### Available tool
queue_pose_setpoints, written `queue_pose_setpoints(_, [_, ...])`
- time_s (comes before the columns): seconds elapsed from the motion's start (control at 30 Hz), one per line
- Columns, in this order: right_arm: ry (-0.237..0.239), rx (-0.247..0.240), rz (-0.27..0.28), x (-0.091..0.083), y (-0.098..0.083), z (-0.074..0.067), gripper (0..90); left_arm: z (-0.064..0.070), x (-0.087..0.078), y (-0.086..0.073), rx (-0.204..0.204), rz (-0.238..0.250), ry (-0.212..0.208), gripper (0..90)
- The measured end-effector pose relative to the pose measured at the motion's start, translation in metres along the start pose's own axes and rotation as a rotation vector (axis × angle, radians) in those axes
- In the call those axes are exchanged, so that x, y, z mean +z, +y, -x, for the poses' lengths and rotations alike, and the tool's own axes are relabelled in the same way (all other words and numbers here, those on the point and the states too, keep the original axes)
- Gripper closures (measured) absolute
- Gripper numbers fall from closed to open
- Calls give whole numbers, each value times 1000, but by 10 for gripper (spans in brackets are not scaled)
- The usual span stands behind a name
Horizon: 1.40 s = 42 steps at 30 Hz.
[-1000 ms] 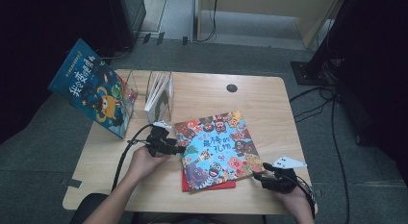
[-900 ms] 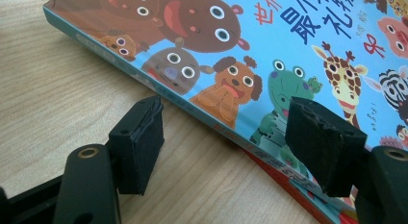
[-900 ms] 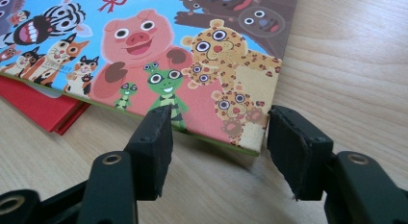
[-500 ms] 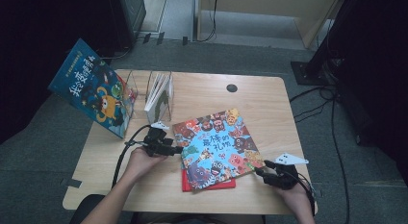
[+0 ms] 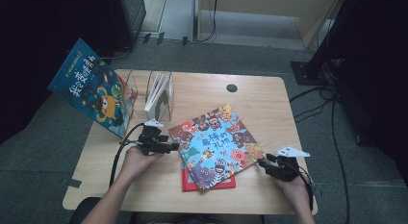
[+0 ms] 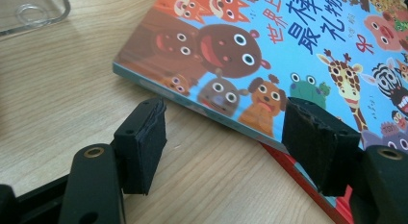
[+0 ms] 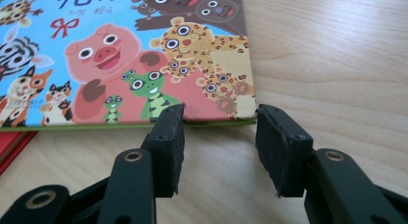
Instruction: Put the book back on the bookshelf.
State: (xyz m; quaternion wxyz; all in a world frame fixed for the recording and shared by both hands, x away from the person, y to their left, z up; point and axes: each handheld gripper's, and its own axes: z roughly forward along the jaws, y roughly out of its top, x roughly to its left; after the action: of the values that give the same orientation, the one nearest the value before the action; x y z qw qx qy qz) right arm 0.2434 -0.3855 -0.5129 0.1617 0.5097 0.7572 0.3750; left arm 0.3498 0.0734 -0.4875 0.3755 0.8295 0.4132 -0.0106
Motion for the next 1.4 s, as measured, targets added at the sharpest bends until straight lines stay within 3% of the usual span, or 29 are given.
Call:
queue_pose_setpoints(0.5, [10, 57, 23, 15, 13, 17, 567, -11, -13, -5, -36, 34, 21, 311])
queue_pose_setpoints(0.87, [-14, 23, 26, 24, 23, 17, 635, -16, -15, -6, -58, 43, 33, 312])
queue_pose_setpoints(1.13, [-32, 7, 19, 28, 30, 13, 756, -20, -12, -4, -63, 41, 41, 312])
queue_pose_setpoints(1.4, [-17, 29, 9, 31, 34, 9, 900, -22, -3, -2, -63, 21, 25, 330])
